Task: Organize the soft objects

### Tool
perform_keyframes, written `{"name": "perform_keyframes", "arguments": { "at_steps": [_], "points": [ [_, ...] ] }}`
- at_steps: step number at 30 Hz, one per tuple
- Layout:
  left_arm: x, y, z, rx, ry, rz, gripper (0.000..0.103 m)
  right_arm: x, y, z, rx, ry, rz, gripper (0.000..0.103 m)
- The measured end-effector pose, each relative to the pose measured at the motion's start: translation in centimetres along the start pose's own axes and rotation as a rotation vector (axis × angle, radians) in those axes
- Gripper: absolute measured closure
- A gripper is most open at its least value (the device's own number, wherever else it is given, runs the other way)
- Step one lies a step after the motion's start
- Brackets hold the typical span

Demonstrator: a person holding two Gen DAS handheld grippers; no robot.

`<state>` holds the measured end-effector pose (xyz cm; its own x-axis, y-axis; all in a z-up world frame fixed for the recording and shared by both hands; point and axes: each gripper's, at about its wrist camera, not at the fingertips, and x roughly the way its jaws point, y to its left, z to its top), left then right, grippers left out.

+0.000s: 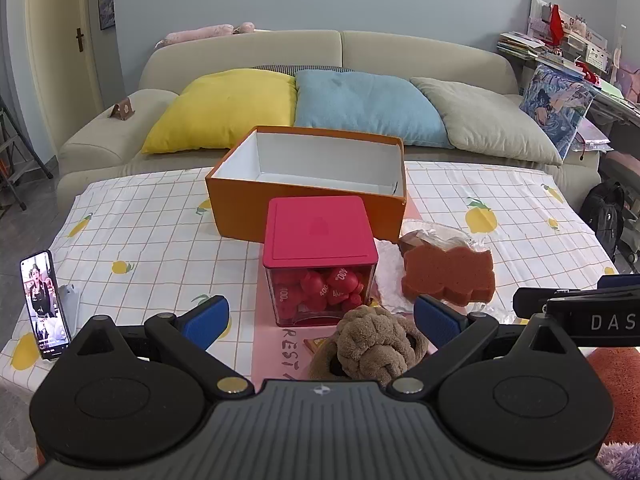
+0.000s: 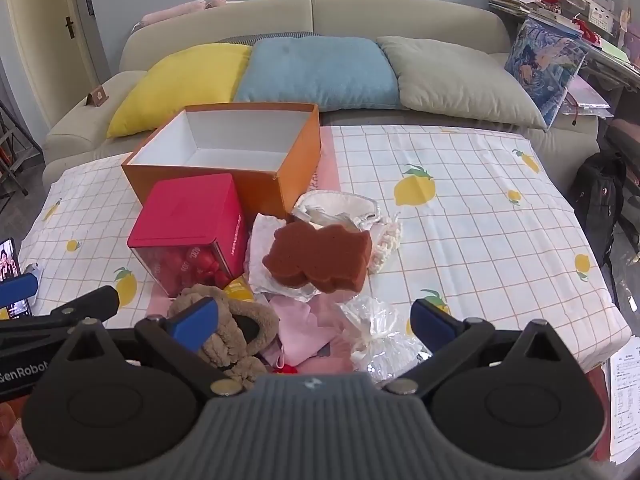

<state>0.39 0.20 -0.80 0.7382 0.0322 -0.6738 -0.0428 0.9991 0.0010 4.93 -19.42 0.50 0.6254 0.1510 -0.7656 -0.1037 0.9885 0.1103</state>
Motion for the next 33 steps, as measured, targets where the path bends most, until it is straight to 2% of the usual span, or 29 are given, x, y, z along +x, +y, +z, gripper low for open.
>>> {"name": "perform_keyframes", "arguments": {
  "at_steps": [33],
  "points": [
    [-0.05, -0.02, 0.13, 0.004, 0.002, 0.003, 0.000, -0.05, 0.05, 0.05, -0.021, -0.005, -0.022, 0.003]
  ]
}}
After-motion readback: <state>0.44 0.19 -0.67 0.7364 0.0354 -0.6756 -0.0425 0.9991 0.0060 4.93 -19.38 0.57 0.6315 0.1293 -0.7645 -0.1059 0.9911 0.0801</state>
